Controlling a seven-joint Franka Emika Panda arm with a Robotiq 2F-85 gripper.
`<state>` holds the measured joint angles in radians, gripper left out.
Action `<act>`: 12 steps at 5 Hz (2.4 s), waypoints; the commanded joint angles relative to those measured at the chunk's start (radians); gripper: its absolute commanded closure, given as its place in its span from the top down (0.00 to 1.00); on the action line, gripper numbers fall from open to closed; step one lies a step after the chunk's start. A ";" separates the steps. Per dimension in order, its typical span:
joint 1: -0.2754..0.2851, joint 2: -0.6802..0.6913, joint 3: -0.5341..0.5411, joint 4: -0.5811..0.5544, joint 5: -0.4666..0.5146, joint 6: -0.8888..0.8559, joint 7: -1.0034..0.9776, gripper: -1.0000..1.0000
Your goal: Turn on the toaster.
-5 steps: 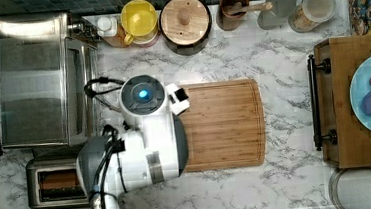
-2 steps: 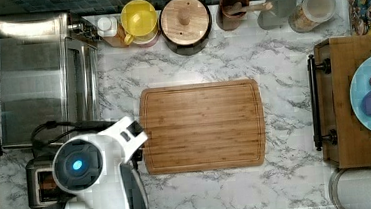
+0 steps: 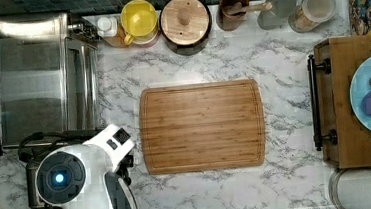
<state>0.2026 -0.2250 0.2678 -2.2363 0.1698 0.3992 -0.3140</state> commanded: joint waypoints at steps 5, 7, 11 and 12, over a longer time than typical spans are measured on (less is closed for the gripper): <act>0.151 -0.091 -0.008 -0.274 0.189 0.203 -0.239 0.00; 0.083 -0.042 0.044 -0.258 0.119 0.224 -0.133 0.00; 0.051 0.072 0.037 -0.226 0.078 0.260 -0.081 0.00; 0.043 0.122 0.029 -0.227 0.093 0.260 -0.090 0.00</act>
<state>0.2795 -0.1462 0.3105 -2.4980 0.2852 0.6538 -0.4658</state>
